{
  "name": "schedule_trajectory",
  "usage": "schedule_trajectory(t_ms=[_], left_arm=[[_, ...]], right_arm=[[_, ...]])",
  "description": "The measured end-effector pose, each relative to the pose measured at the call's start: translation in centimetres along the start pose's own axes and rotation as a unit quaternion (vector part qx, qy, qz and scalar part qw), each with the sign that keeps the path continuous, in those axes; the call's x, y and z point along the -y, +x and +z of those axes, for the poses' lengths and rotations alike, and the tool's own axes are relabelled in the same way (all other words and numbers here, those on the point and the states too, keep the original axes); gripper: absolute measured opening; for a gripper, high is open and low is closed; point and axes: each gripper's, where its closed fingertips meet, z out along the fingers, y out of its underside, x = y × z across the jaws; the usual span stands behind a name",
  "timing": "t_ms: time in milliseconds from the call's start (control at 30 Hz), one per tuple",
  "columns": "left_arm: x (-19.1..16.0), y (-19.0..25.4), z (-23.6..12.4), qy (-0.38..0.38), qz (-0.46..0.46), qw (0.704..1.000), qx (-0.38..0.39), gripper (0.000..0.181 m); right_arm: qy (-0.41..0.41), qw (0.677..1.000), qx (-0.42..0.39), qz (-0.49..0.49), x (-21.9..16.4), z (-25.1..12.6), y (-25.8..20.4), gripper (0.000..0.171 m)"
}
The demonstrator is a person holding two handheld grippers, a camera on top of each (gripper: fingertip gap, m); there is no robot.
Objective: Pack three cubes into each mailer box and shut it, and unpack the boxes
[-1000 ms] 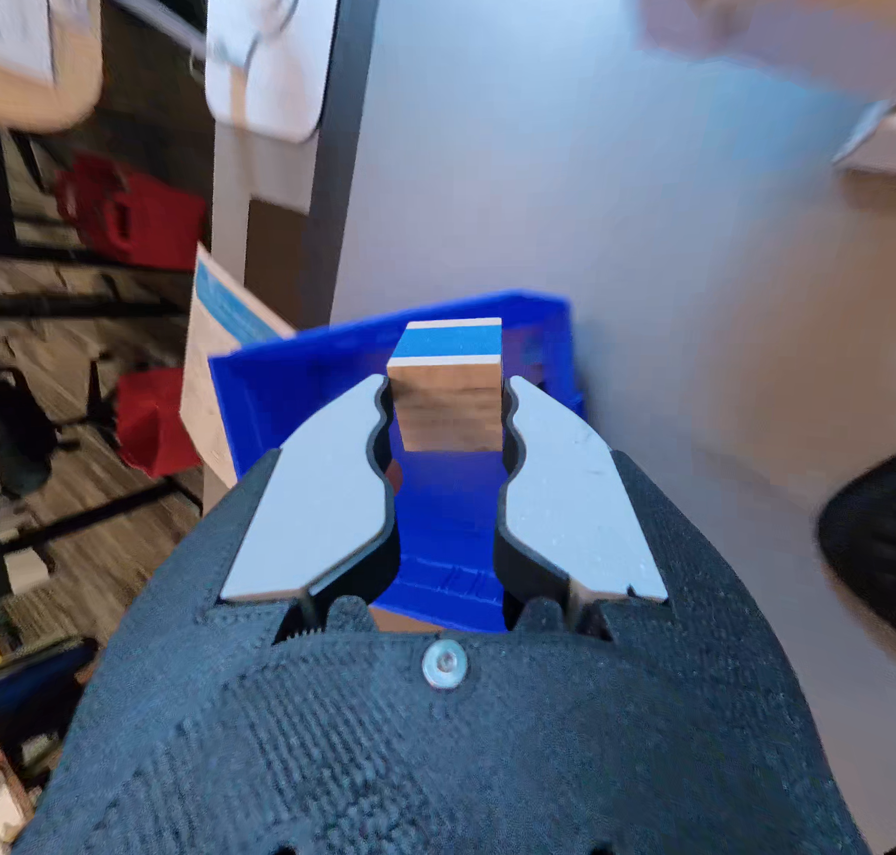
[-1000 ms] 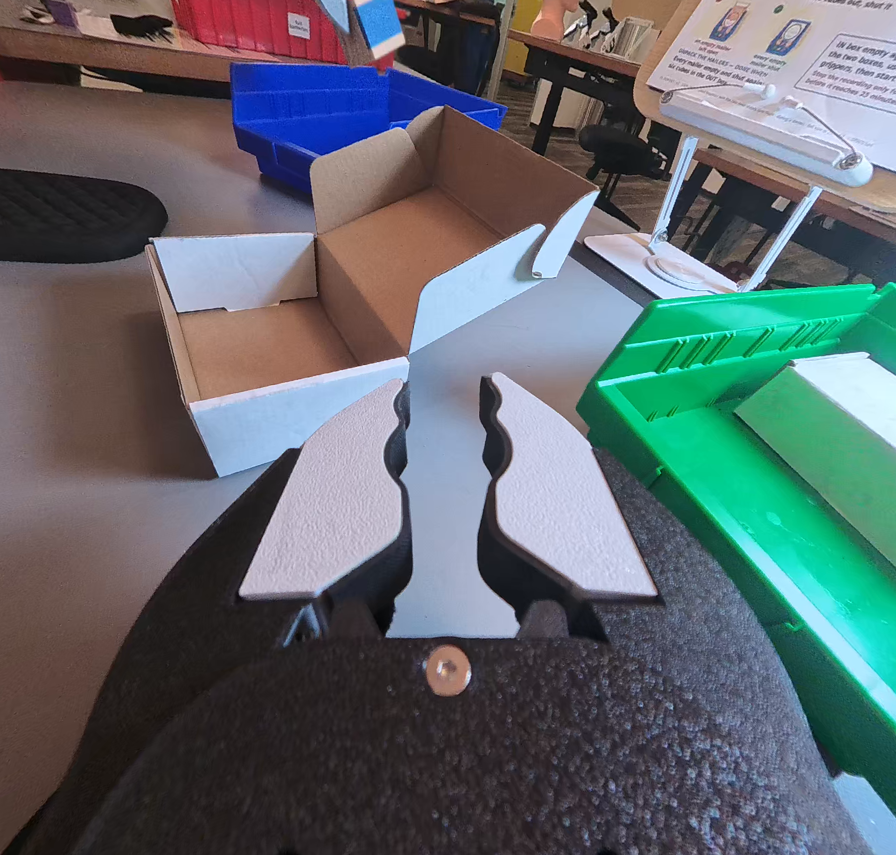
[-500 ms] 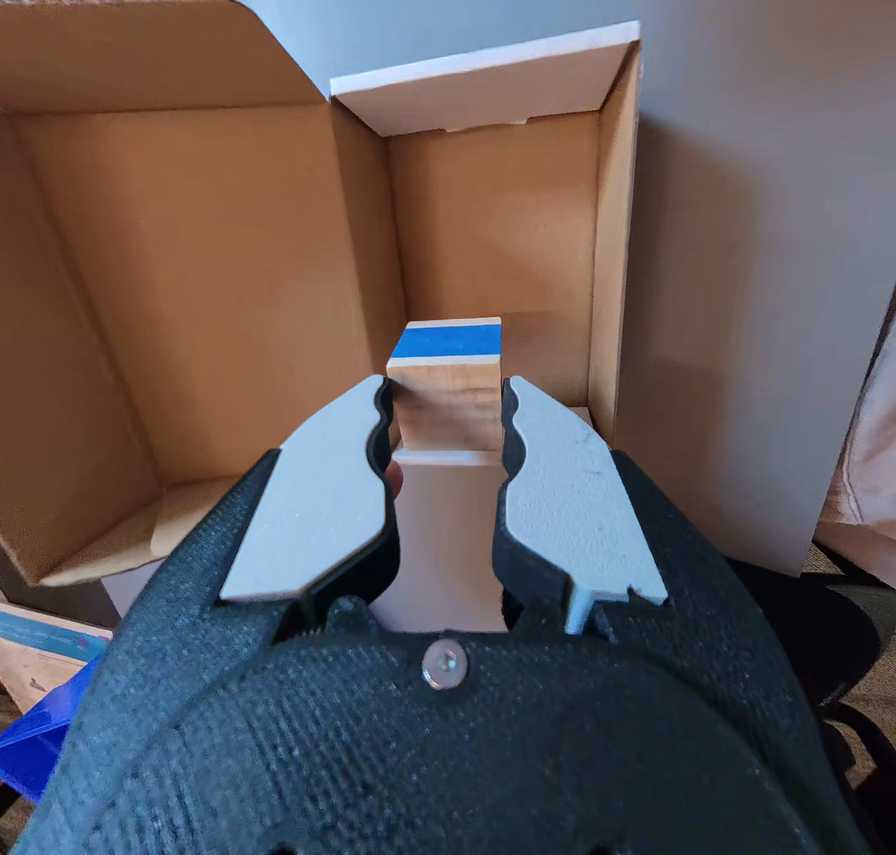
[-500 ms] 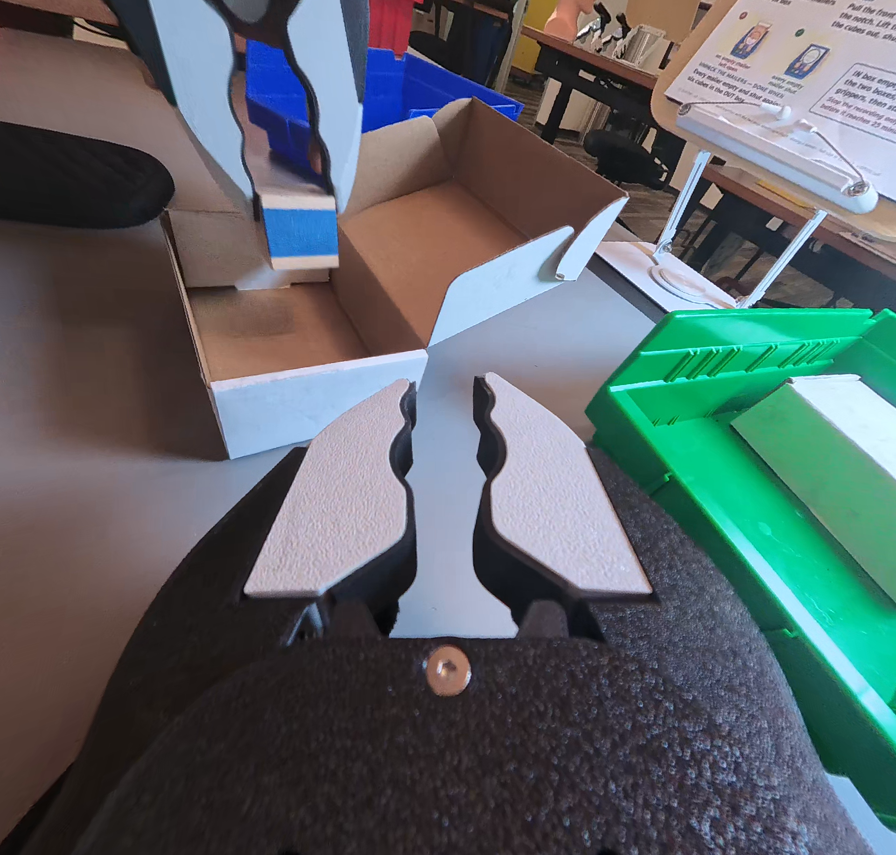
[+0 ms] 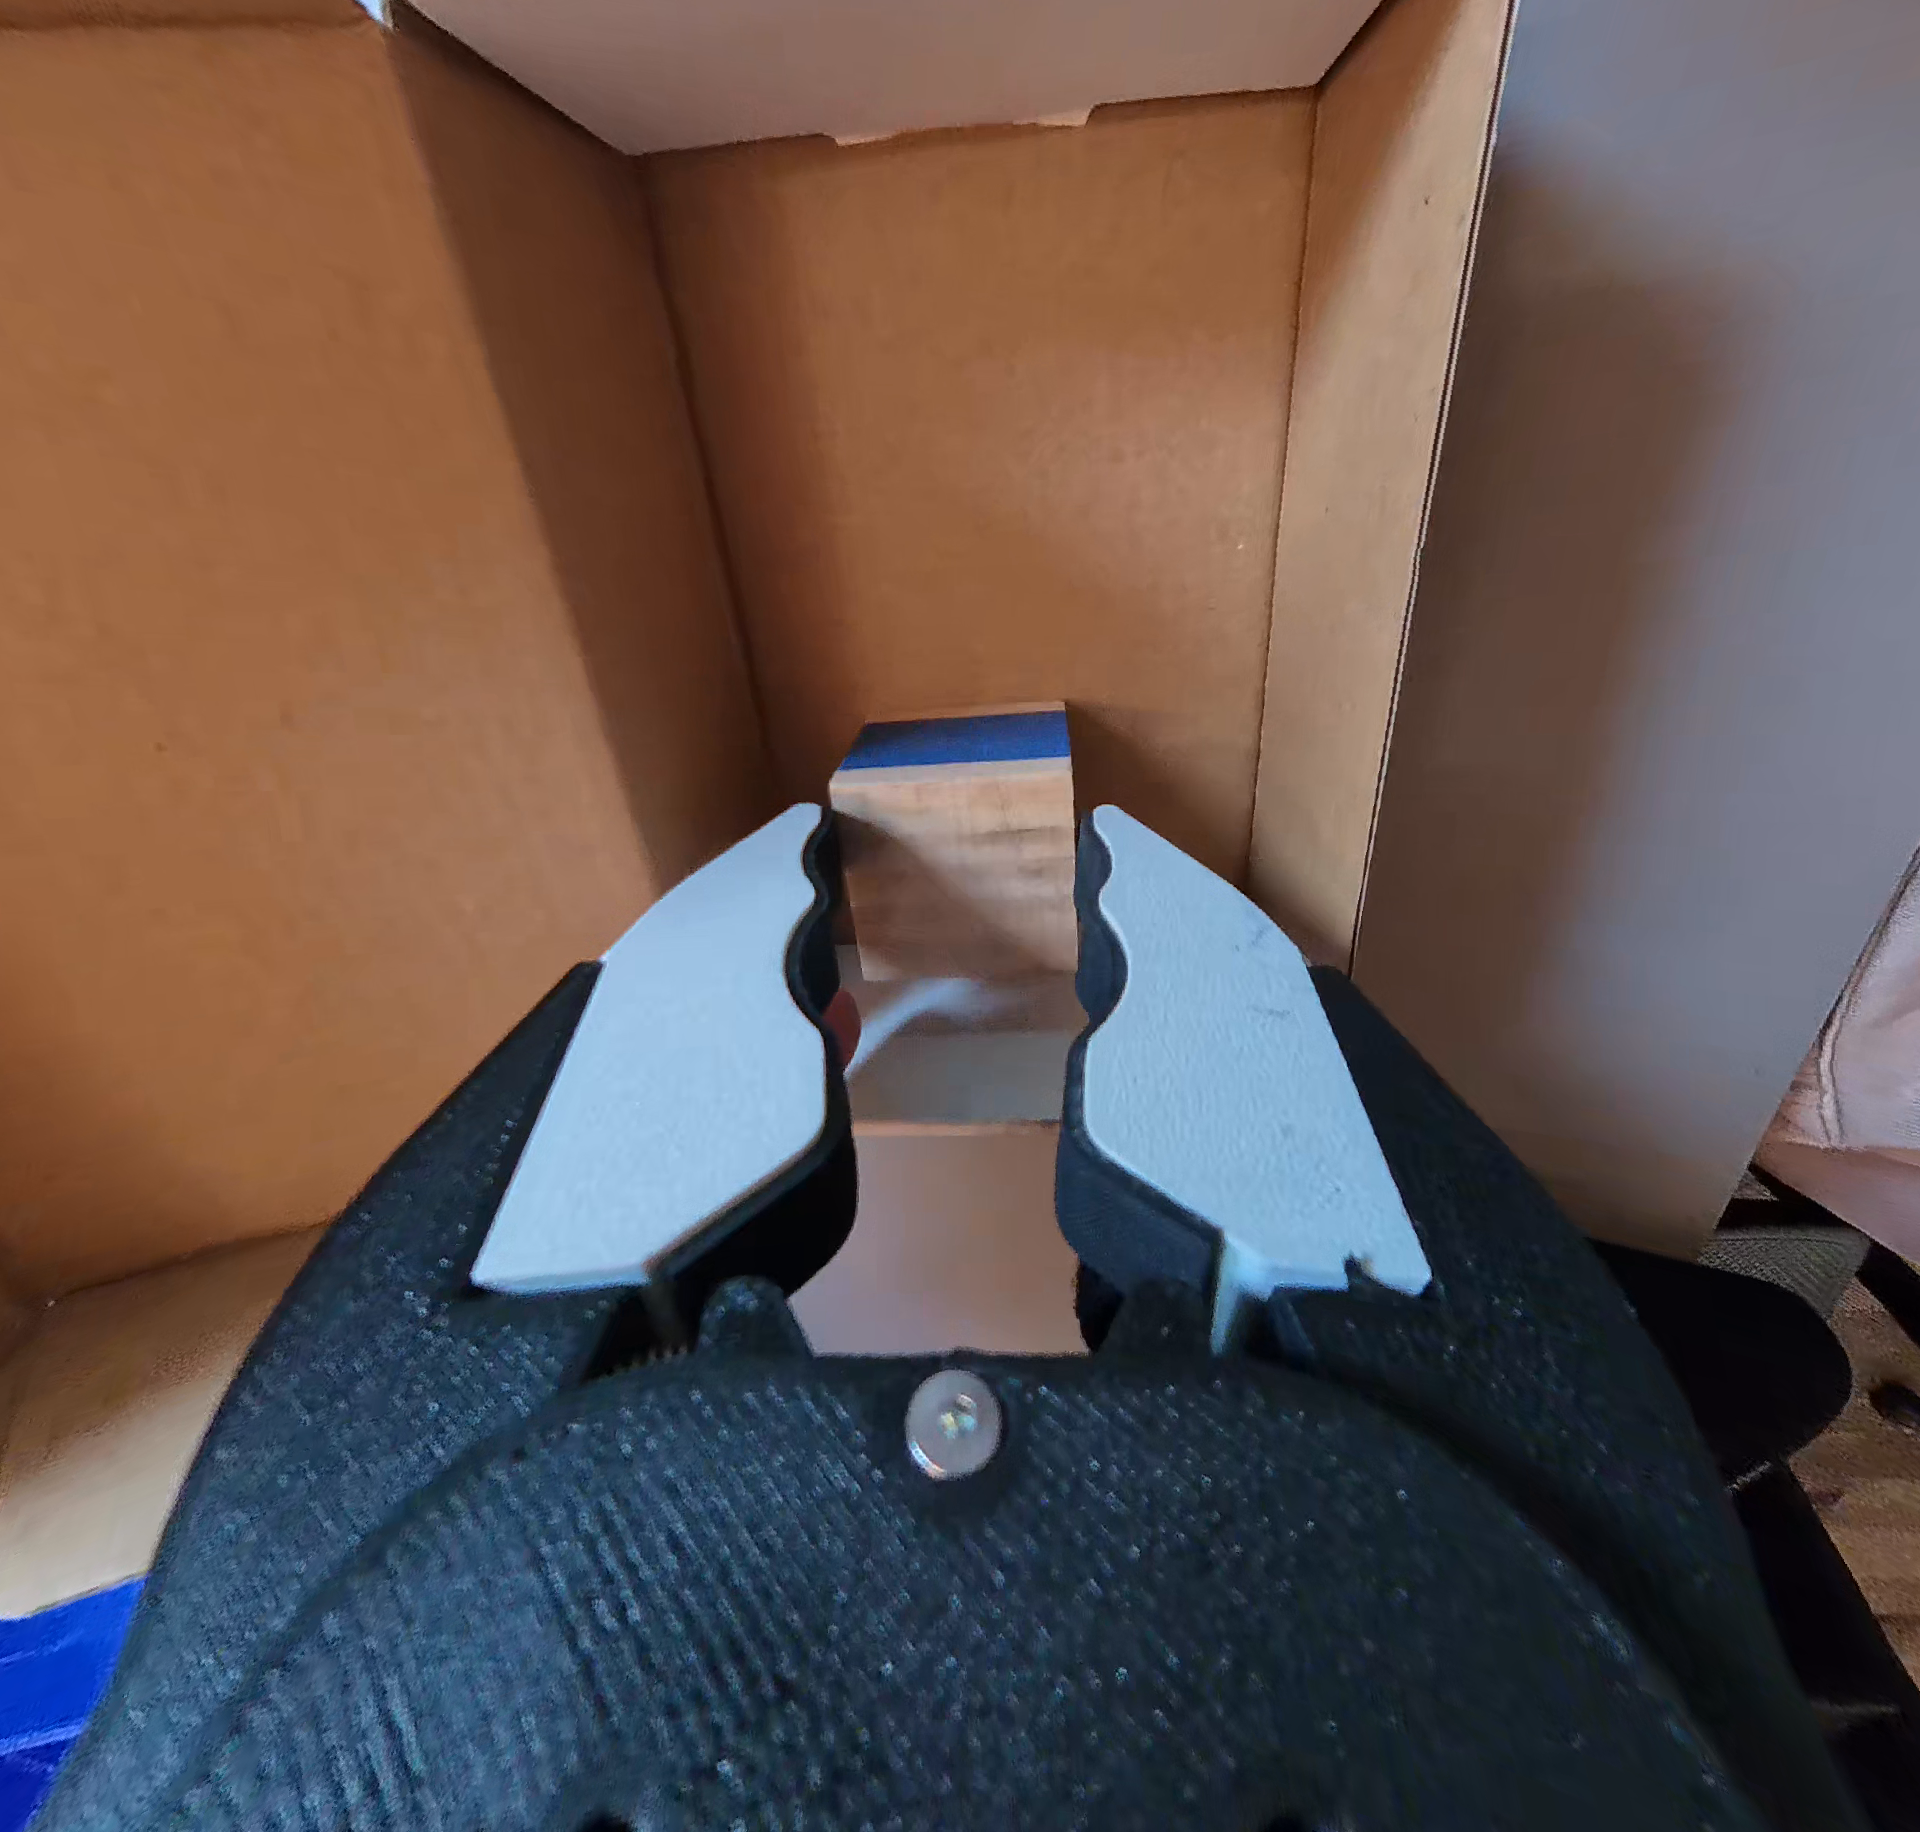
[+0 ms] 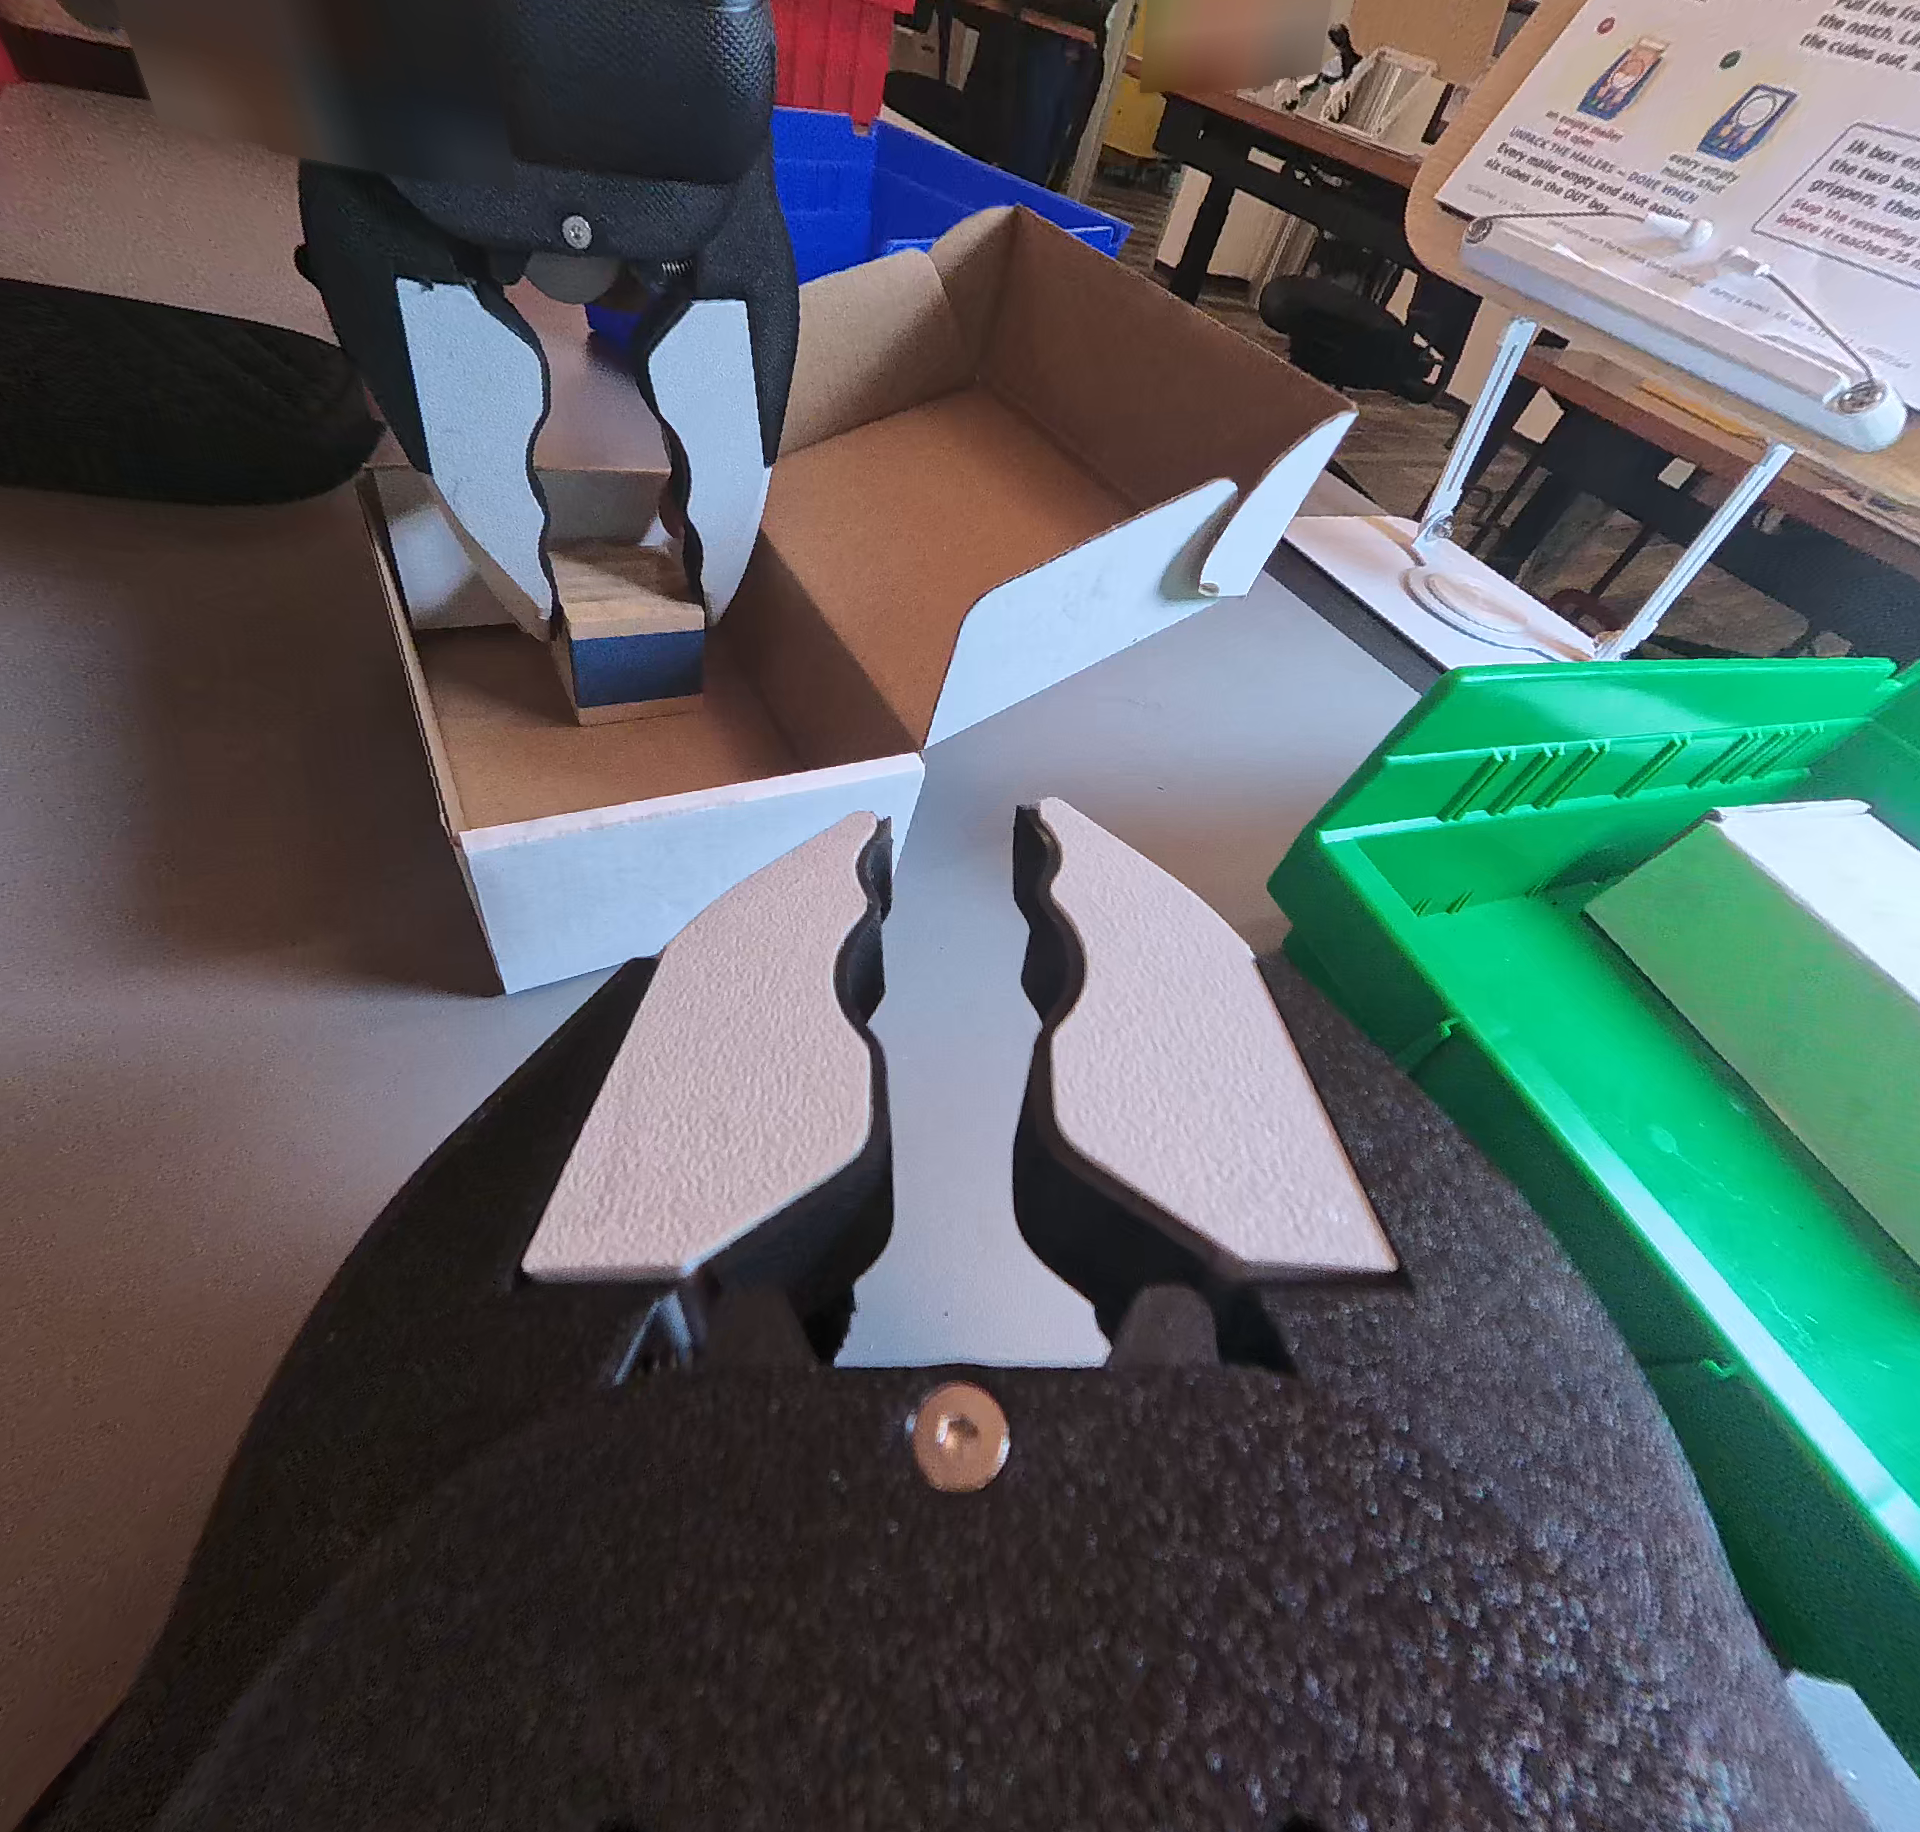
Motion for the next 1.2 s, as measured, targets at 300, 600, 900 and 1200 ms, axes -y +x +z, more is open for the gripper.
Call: schedule_trajectory(t_ms=[300, 600, 900, 1200], left_arm=[[0.3, -0.1, 0.1, 0.021, -0.007, 0.999, 0.023, 0.043], [0.0, -2.3, -7.5, 0.151, -0.046, 0.985, 0.07, 0.044], [-17.4, -13.4, -9.7, 0.155, -0.298, 0.926, 0.172, 0.044], [-29.0, -13.2, -4.1, 0.079, -0.385, 0.912, 0.118, 0.048]], right_arm=[[-0.001, 1.0, -0.001, -0.006, 0.0, 0.0, -0.1, 0.022], [0.005, 1.0, -0.003, -0.004, 0.2, -0.2, 0.0, 0.022], [0.014, 1.0, -0.004, 0.005, 0.5, -0.3, 0.1, 0.024], [0.039, 0.998, 0.01, 0.056, 1.3, -0.4, 0.4, 0.042]])
